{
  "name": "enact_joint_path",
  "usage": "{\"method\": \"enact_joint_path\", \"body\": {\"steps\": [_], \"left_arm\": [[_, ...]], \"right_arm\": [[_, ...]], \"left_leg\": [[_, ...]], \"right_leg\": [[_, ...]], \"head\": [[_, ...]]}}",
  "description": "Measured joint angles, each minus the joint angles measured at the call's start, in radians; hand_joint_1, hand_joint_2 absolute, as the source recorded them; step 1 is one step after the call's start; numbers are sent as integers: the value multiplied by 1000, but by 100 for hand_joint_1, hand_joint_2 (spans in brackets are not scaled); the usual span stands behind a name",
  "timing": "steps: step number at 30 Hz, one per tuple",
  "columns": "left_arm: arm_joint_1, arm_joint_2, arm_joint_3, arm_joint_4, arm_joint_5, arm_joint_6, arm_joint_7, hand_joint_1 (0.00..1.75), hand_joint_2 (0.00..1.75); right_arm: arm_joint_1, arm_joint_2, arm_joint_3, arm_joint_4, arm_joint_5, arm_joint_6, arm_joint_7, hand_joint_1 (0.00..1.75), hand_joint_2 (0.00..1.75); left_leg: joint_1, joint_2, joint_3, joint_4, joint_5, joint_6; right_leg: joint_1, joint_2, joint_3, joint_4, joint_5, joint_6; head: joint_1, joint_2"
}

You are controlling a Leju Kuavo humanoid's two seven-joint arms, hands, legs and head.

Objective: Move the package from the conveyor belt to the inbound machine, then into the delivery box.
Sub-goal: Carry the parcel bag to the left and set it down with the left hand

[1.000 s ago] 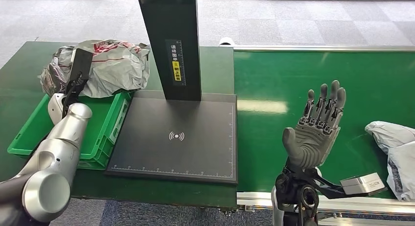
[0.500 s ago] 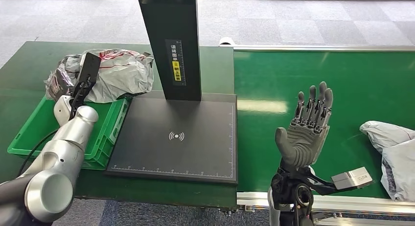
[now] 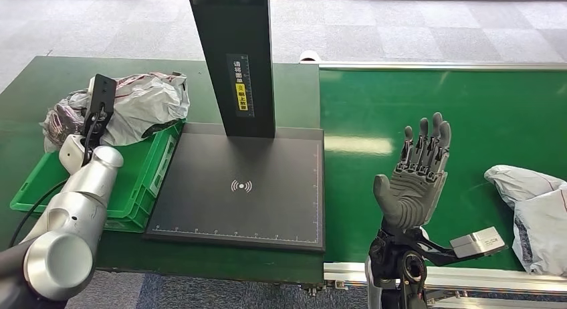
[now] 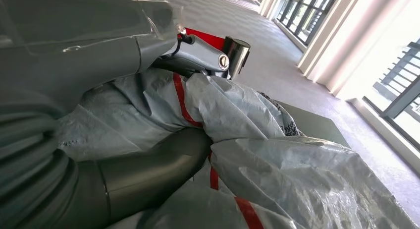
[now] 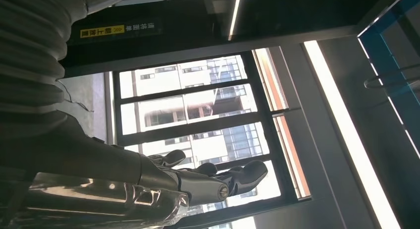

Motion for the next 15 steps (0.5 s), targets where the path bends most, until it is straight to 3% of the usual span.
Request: {"method": "enact_joint_path", "body": {"steps": [15], "left_arm": [[0,2,14,0,0,0,0,175,175]], "right_arm": [[0,0,0,1,1,0,0,0,175]], "left_leg": [[0,0,0,0,0,0]], "right_leg": [[0,0,0,0,0,0]], "head": [[0,0]]}}
